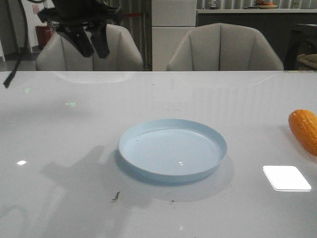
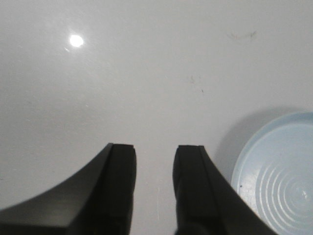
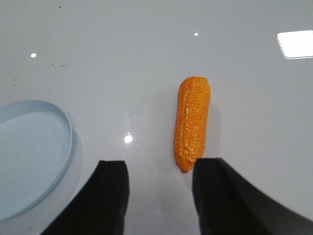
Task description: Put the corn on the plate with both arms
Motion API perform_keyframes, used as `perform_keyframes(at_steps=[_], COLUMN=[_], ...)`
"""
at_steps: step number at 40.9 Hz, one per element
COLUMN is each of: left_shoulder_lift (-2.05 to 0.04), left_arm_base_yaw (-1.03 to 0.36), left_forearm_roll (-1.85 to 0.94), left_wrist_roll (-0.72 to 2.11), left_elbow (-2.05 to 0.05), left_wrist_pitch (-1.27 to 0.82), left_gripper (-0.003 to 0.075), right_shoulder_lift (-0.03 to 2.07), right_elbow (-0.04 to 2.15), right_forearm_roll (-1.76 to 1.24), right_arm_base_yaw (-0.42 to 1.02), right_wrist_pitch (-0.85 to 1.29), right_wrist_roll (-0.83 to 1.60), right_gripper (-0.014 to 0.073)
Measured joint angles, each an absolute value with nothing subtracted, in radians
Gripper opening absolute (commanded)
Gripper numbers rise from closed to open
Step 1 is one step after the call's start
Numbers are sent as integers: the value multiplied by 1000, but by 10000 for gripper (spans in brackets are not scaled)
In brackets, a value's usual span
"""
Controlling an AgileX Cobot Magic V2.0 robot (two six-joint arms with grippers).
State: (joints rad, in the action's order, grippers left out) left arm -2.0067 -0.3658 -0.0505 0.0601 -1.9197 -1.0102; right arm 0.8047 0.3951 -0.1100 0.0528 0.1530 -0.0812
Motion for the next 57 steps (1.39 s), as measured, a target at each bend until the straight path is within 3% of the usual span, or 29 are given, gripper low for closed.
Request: perform_keyframes(at_steps=[14, 24, 34, 39, 43, 57], left_shoulder_lift=[-1782, -1530, -1261, -1159, -1102, -1035], left_arm_base_yaw=[-223, -119, -115, -115, -115, -115], left_forearm_roll=[-7, 19, -9, -24, -31, -84], left_wrist_roll=[14, 12, 12, 12, 12, 12], left_elbow=[-1803, -1341, -852, -697, -638, -600], left_wrist_pitch=[-863, -613, -315, -256, -254, -280], left_gripper=[260, 260, 260, 260, 260, 260], right_shoulder_lift=[805, 805, 805, 807, 826, 1118], right_elbow=[395, 395, 395, 395, 416, 717], right_forearm_roll=[-110, -110, -110, -110, -110, -101], right_arm_base_yaw=[53, 53, 53, 53, 48, -26], right_wrist_pitch=[153, 153, 161, 167, 174, 298], right_wrist_roll=[-81, -81, -81, -81, -81, -81], right_gripper=[426, 426, 428, 493, 547, 540])
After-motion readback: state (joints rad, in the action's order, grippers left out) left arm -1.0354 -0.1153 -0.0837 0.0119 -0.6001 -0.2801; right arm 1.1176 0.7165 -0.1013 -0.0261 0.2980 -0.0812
